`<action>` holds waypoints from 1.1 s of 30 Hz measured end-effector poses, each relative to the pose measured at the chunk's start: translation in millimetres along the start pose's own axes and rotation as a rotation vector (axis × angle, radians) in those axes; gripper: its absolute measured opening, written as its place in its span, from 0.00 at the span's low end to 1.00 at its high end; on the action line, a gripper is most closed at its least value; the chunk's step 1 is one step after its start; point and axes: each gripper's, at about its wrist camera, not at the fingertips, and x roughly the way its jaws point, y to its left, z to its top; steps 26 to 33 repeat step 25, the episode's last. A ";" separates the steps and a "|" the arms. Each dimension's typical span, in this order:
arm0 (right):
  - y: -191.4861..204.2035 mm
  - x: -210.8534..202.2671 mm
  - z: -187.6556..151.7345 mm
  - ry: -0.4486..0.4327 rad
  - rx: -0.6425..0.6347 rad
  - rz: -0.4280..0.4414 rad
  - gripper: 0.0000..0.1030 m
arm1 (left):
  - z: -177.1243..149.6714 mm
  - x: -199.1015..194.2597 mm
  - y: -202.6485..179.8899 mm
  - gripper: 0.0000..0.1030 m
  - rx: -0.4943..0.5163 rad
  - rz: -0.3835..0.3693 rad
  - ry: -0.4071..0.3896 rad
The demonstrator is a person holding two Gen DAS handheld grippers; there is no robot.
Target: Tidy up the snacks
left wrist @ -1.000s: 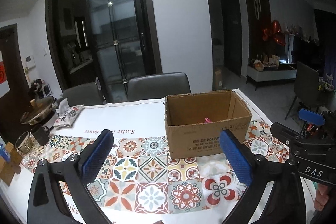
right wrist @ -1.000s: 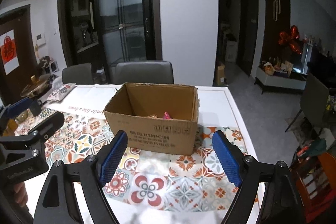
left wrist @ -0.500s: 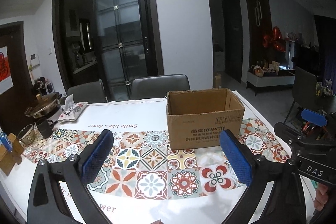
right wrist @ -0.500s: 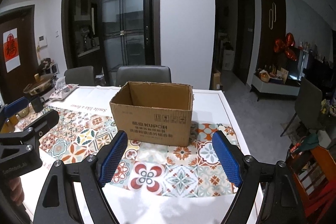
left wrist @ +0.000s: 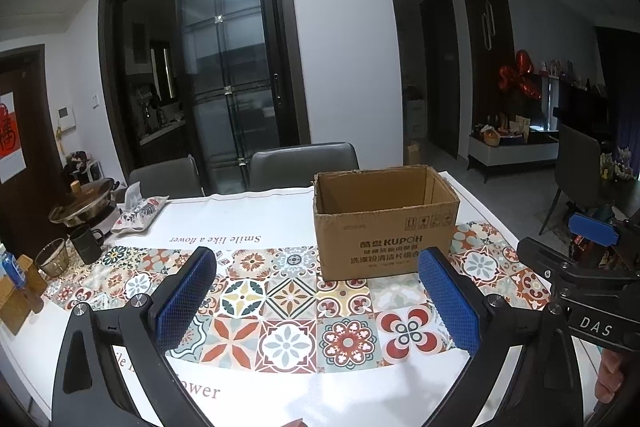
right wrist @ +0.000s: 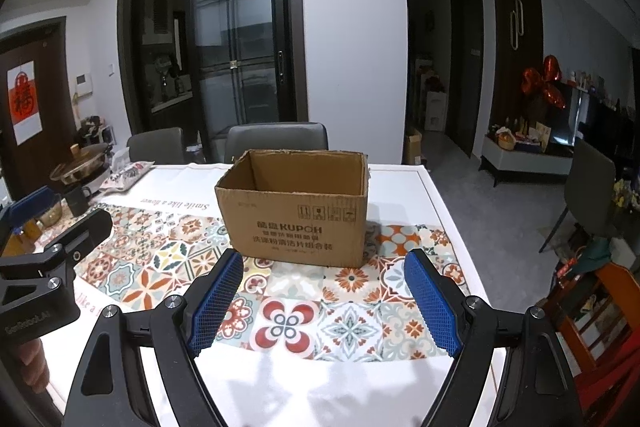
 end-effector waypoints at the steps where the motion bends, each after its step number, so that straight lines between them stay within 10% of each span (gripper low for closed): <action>1: -0.3 -0.3 -0.5 -0.001 0.001 -0.001 0.81 | -0.4 0.2 -0.5 1.00 0.000 -0.001 0.001; 33: -2.3 -0.9 -2.5 0.005 0.002 0.001 0.81 | -5.5 2.4 -1.4 1.00 -0.020 -0.011 0.026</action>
